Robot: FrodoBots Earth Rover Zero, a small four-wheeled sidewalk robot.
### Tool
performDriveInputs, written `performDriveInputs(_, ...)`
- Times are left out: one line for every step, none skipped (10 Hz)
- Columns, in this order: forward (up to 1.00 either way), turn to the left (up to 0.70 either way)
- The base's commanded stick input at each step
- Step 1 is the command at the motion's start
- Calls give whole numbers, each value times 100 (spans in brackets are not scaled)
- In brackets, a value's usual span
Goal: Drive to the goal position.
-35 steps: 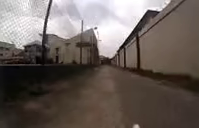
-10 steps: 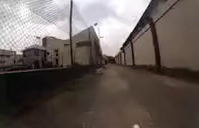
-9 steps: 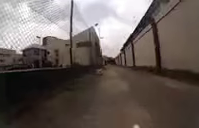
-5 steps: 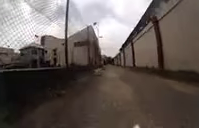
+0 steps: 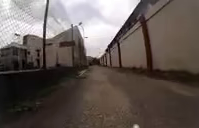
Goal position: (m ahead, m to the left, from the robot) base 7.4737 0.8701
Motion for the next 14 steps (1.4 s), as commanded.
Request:
performDriveInputs(100,0)
performDriveInputs(100,0)
performDriveInputs(100,0)
performDriveInputs(100,0)
performDriveInputs(100,0)
performDriveInputs(100,0)
performDriveInputs(100,0)
performDriveInputs(100,0)
performDriveInputs(100,0)
performDriveInputs(100,0)
performDriveInputs(100,0)
performDriveInputs(100,0)
performDriveInputs(100,0)
performDriveInputs(100,0)
